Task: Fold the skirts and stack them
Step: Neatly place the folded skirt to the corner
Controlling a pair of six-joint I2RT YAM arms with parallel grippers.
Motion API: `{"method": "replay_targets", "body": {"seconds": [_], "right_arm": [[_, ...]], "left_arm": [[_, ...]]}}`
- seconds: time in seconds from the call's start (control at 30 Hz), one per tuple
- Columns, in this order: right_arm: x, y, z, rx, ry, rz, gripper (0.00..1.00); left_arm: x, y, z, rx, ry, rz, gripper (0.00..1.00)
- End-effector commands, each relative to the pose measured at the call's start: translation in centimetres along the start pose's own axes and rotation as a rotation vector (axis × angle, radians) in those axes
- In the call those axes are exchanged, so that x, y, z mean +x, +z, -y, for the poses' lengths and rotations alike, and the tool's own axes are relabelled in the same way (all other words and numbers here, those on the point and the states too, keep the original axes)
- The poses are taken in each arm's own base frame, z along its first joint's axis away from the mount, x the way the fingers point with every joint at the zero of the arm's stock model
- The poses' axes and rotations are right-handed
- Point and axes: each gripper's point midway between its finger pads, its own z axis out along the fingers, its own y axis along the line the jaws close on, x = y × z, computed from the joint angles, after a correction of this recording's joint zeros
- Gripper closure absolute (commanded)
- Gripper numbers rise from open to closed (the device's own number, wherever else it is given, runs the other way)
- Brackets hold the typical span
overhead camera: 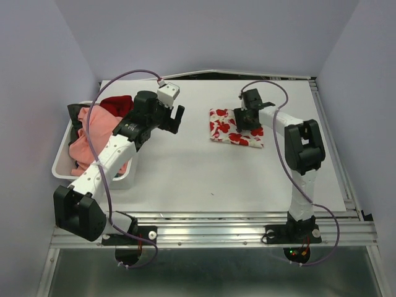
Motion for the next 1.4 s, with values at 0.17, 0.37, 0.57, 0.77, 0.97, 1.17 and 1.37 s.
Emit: {"method": "replay_targets", "body": {"seconds": [0.17,0.37,0.57,0.77,0.97,1.17,1.37], "right_arm": [[6.3,3.8,15.0,0.136,-0.322,-0.212,0.34],[4.1,3.5,17.7,0.137,-0.295,-0.168,0.34],[-2.2,-1.1,14.3,-0.005,-0.048,-0.022,0.27],[-4.8,-3.8,12.3,-0.086,0.130,0.011,0.24],[-1.4,-0.9,13.0,-0.029,0.170,-0.113,0.24],[3.0,4.4,14.9,0.097,0.160,-0.255,0.24],[1.6,7.5,18.8,0.159,0.166,-0.224,0.23]], "left_arm": [[-0.8,0.3,-0.3,0.012,0.042,0.024,0.01],[-0.9,0.2,-0.4,0.011,0.055,0.021,0.01],[-1.1,0.2,-0.2,0.022,0.041,0.024,0.01],[-1.3,0.0,-0.2,0.024,0.033,0.029,0.01],[-1.1,0.0,-0.1,0.024,0.026,0.024,0.01],[-1.2,0.0,0.0,0.029,0.014,0.019,0.01],[-1.0,-0.1,0.0,0.032,0.008,0.008,0.01]]}}
